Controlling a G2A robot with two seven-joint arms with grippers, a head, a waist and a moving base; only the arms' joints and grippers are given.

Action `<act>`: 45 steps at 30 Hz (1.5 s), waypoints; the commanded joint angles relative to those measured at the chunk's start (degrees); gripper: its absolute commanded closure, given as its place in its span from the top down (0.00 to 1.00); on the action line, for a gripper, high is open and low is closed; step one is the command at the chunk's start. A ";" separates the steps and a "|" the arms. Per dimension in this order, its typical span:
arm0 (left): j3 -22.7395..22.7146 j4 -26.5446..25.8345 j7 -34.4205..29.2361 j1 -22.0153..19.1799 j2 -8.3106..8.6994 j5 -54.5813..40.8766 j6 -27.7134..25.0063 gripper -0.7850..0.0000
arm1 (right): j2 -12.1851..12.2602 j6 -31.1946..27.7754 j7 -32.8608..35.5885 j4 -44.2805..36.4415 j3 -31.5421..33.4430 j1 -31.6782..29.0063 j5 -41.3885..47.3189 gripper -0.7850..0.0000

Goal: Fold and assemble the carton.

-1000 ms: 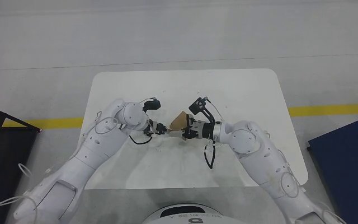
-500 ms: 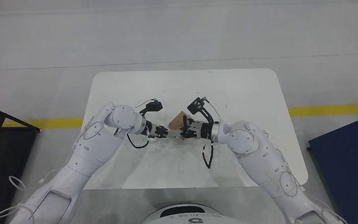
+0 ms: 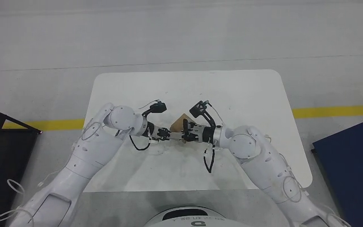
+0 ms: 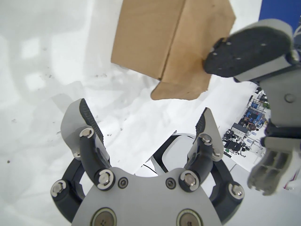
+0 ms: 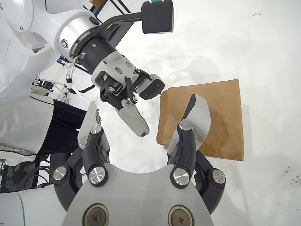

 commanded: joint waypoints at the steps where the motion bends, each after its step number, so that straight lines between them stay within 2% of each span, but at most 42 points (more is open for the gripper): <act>1: -0.32 0.53 0.15 -0.01 0.25 1.41 0.71 1.00 | -0.01 0.21 -0.02 -0.01 -0.19 0.14 0.11 0.86; 5: 0.64 1.27 0.23 -0.40 0.31 4.22 2.50 1.00 | -0.08 0.45 -0.11 -0.15 -0.91 0.61 -0.02 0.86; 14: 3.70 4.87 1.24 -3.53 -0.98 1.82 4.28 1.00 | -0.35 1.11 -0.19 0.22 -2.62 1.99 0.19 0.89; 17: 4.55 6.35 1.29 -4.72 -1.38 1.27 4.46 1.00 | -0.29 1.01 -1.19 -0.22 -2.27 2.07 0.24 0.95; 18: 4.80 6.80 1.25 -5.07 -1.47 1.28 4.48 1.00 | -0.21 1.14 -2.78 -0.57 -1.49 1.76 0.19 1.00; 19: 5.04 7.19 1.23 -5.38 -1.56 1.29 4.43 1.00 | -0.13 1.61 -5.26 -1.00 -0.48 1.13 -0.03 1.00; 24: 6.15 8.45 1.27 -6.67 -1.98 1.38 4.35 1.00 | 0.18 10.34 -16.23 -3.30 3.08 -3.17 -6.12 1.00; 29: 6.89 9.56 1.67 -7.59 -2.31 1.39 4.36 1.00 | 0.25 19.01 -16.82 -3.49 3.93 -5.20 -10.06 1.00; 35: 7.71 10.24 1.61 -8.68 -2.62 1.89 4.71 1.00 | -0.12 22.36 -12.79 -0.72 2.91 -3.52 -9.38 0.94; 43: 7.97 11.00 1.45 -9.56 -2.74 2.27 5.00 1.00 | -0.71 21.00 -7.37 3.13 1.60 -0.04 -4.75 0.81; 45: 7.92 11.16 1.45 -9.65 -2.74 2.20 5.15 1.00 | -0.79 20.21 -6.85 3.72 1.42 0.39 -3.93 0.75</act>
